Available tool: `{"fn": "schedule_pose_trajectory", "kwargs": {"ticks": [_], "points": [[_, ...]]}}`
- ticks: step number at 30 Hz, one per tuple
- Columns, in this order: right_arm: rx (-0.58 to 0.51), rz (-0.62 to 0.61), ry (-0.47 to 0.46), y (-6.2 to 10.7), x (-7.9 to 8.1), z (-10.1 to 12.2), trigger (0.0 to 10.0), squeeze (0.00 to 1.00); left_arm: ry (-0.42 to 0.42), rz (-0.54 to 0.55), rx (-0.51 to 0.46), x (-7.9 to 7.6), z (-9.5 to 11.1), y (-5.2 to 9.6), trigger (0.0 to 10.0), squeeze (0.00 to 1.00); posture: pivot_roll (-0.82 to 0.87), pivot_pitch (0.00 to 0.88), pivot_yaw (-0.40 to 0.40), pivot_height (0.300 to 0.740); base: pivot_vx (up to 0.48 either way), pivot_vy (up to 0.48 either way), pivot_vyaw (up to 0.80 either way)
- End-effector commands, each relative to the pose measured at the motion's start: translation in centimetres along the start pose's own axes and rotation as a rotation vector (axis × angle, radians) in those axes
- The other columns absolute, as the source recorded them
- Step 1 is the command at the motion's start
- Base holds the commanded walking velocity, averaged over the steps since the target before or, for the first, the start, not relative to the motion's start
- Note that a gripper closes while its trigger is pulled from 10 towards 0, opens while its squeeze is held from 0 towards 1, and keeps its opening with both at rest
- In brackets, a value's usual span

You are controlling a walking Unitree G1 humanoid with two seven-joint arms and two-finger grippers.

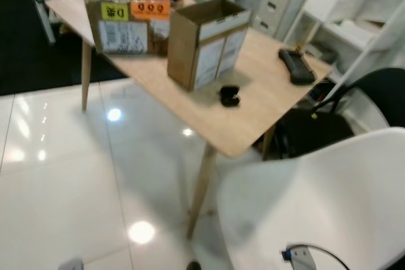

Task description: Picking trash to rubbish bin

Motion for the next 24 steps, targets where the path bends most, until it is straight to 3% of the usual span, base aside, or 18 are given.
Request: {"fn": "schedule_pose_trajectory", "kwargs": {"ticks": [1, 9, 24], "points": [[-0.053, -0.026, -0.013, 0.0, -0.5, 1.8, 10.0, 0.0, -0.011, 0.004, 0.047, 0.0, -1.4, 0.1, 10.0, 0.0, 0.07, 0.102, -0.09, 0.74, -0.368, 0.0, 0.0], [-0.094, -0.023, 0.007, 0.0, -0.1, 3.5, 10.0, 0.0, -0.04, -0.011, 0.025, -0.6, -0.3, -0.2, 10.0, 0.0, 0.08, 0.091, -0.093, 0.74, -0.366, 0.0, 0.0], [-0.091, -0.018, 0.035, 0.0, -0.2, 3.4, 10.0, 0.0, -0.038, -0.015, 0.042, -0.7, -1.1, -0.1, 10.0, 0.0, 0.08, 0.104, -0.093, 0.74, -0.359, 0.0, 0.0]]}}
Point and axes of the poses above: a point about 5 cm out from each wrist's last joint towards the gripper, its own y axis pointing back from the gripper into the wrist, its own z axis along the axis of the wrist's last joint, x = y × z, the point moved 4 cm from there along -y, pointing out of the wrist towards the gripper, and after that the axes turned 2 degrees about y, right-handed, at the moved point
